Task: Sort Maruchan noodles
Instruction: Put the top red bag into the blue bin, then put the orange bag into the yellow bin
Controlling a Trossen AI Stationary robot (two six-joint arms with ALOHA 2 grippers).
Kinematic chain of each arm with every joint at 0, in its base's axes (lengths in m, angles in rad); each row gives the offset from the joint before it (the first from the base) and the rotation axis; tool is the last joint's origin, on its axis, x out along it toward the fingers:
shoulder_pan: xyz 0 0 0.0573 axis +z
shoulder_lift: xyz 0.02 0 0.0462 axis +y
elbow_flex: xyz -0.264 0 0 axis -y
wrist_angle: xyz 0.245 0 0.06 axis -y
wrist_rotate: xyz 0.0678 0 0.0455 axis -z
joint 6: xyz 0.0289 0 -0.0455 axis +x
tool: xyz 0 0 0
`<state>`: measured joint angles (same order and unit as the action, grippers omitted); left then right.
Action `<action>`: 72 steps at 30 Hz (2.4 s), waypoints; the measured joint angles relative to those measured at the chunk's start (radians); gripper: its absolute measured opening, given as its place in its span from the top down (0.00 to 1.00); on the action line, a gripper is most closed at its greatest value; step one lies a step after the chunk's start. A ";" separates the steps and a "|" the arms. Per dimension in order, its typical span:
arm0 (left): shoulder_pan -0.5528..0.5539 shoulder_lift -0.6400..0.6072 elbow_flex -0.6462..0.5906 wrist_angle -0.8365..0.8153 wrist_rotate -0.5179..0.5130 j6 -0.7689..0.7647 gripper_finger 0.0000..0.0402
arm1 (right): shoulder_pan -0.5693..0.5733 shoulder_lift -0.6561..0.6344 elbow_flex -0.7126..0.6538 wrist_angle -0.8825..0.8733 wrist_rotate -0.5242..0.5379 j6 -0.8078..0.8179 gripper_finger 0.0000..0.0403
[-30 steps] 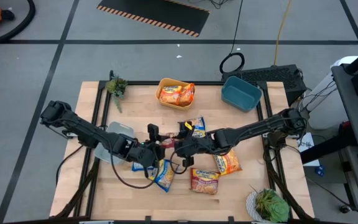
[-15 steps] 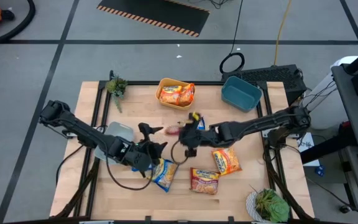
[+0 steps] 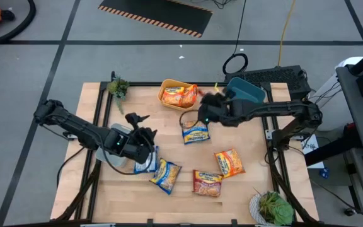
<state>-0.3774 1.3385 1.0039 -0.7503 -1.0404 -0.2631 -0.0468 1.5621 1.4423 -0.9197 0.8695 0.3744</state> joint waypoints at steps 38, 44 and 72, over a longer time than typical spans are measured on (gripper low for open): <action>0.018 0.001 0.000 -0.002 0.047 -0.021 0.10 | -0.506 0.011 -0.415 -0.224 0.057 0.711 0.67; 0.018 0.001 0.000 0.009 0.047 -0.020 0.10 | -0.511 0.011 -0.448 -0.173 0.071 0.709 0.55; 0.016 0.001 0.000 0.116 0.308 0.018 0.10 | -0.031 -0.344 -0.458 0.261 -0.441 0.184 0.19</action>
<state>-0.3618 1.3396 1.0039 -0.6346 -0.7328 -0.2449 -0.0775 1.2181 0.9838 -0.6590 0.4286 0.5584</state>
